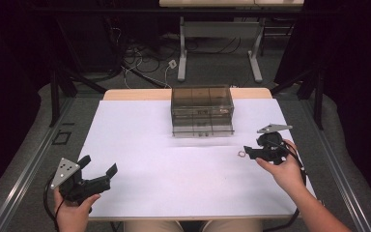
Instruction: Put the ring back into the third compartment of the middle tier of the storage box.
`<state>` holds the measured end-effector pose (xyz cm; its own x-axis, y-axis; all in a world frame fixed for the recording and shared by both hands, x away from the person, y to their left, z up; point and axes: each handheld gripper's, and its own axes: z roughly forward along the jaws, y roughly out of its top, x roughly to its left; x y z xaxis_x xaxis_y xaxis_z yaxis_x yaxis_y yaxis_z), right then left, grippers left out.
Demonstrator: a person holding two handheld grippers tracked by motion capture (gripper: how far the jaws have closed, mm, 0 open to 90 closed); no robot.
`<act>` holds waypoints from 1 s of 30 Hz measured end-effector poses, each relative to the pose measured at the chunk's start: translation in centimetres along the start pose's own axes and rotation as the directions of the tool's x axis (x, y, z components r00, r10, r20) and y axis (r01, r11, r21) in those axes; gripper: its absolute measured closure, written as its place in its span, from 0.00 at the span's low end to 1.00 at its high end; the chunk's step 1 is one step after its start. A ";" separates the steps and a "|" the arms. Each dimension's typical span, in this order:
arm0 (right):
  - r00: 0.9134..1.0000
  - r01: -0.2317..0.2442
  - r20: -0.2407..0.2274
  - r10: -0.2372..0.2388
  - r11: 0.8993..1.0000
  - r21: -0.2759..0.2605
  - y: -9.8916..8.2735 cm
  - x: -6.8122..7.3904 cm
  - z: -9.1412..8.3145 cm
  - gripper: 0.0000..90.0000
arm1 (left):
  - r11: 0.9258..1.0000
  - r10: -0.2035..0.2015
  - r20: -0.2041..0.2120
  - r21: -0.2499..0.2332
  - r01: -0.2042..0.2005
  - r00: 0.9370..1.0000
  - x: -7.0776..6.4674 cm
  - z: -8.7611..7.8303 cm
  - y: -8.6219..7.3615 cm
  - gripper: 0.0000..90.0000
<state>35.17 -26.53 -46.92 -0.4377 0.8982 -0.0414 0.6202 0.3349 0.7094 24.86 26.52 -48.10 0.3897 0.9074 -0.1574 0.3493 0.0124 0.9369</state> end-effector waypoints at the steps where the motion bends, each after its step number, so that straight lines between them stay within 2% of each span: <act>1: 1.000 0.000 0.000 0.000 1.000 0.000 0.0 0.0 0.0 0.50 | 1.000 0.000 0.000 0.000 0.000 1.000 0.0 0.0 0.0 0.01; 10: 1.000 0.012 0.014 -0.013 0.999 0.046 0.9 -0.1 0.7 0.56 | 1.000 -0.001 -0.001 0.003 0.001 1.000 -0.1 0.1 -0.1 0.01; 20: 0.996 0.064 0.053 -0.066 0.997 0.039 1.3 0.0 1.8 0.56 | 1.000 0.003 -0.006 0.010 -0.003 1.000 0.0 0.2 -0.2 0.01; 21: 0.997 0.054 0.054 -0.057 0.997 0.046 1.3 0.1 1.9 0.56 | 1.000 0.003 -0.005 0.009 -0.003 1.000 0.0 0.2 -0.2 0.01; 22: 0.998 0.023 0.054 -0.027 0.997 0.076 1.4 0.0 2.3 0.56 | 1.000 0.003 -0.004 0.009 -0.003 1.000 0.0 0.2 -0.2 0.01; 24: 0.997 0.010 0.070 -0.017 0.996 0.094 1.4 0.0 2.6 0.57 | 1.000 0.003 -0.005 0.010 -0.003 1.000 0.0 0.2 -0.2 0.01; 29: 0.996 -0.031 0.082 0.023 0.994 0.106 1.6 -0.2 3.2 0.61 | 1.000 0.001 -0.006 0.012 -0.001 1.000 0.1 0.2 -0.2 0.01; 30: 0.997 -0.040 0.066 0.033 0.993 0.111 1.6 -0.3 3.4 0.61 | 1.000 -0.001 -0.005 0.012 0.001 1.000 0.1 0.3 -0.2 0.01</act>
<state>38.48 -25.27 -48.13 -0.3734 0.9255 -0.0640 0.7055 0.3280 0.6282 25.04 26.51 -48.42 0.3850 0.9095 -0.1566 0.3602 0.0081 0.9329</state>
